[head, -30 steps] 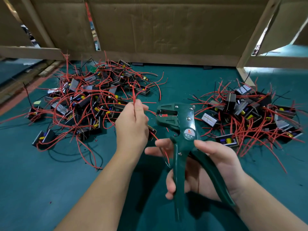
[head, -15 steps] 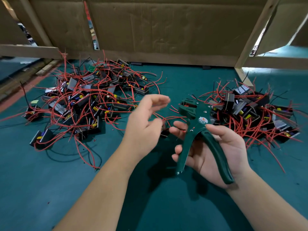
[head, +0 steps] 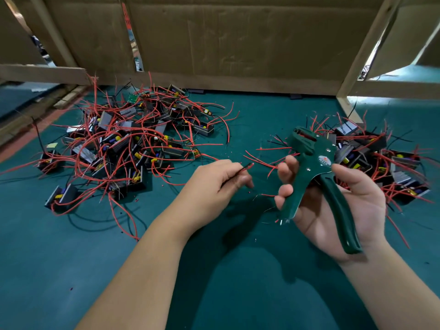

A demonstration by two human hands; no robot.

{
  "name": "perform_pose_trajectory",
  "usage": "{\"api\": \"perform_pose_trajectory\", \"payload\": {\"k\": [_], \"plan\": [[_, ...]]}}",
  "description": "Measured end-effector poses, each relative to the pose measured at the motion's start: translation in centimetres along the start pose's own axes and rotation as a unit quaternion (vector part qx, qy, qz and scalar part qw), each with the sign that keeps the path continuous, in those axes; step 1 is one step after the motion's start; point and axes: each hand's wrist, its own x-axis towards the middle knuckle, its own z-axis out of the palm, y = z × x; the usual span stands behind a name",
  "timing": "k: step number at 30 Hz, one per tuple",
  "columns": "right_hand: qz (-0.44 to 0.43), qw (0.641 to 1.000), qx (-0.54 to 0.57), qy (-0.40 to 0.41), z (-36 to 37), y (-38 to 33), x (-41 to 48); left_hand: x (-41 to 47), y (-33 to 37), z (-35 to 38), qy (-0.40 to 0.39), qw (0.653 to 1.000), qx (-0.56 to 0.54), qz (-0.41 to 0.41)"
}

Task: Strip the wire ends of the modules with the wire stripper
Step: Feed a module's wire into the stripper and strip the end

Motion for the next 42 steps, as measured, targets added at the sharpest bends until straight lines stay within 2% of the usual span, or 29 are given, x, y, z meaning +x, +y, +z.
{"api": "perform_pose_trajectory", "payload": {"k": [5,9,12,18,26,33,37,40,42], "plan": [[0.001,0.999,-0.025,0.029,0.1,0.1,0.0,-0.3,0.5,0.1,0.012,0.989,-0.130,-0.068],[0.056,0.997,-0.052,0.028,0.3,1.0,0.2,-0.1,1.1,0.3,-0.021,0.999,-0.044,0.000],[0.074,0.996,-0.046,-0.006,0.3,1.6,0.3,-0.1,1.2,0.8,-0.047,0.996,-0.065,-0.025],[0.035,0.998,-0.041,0.016,0.4,1.2,0.3,-0.2,1.4,0.8,-0.005,0.981,-0.181,-0.071],[-0.007,1.000,-0.014,0.024,0.6,0.8,0.0,-0.2,1.9,0.1,0.055,0.984,-0.159,-0.055],[-0.020,0.998,-0.034,0.043,0.5,0.6,0.1,-0.2,2.2,0.4,0.093,0.982,-0.158,-0.047],[-0.026,0.998,-0.031,0.044,0.1,0.5,0.3,0.0,2.4,-0.2,0.145,0.967,-0.205,-0.049],[0.001,0.993,-0.081,0.090,-0.2,0.8,0.7,0.0,2.2,-0.8,0.153,0.946,-0.281,-0.046],[0.043,0.989,-0.115,0.085,-0.4,1.3,0.9,0.0,2.2,-1.0,0.143,0.937,-0.315,-0.049]]}}
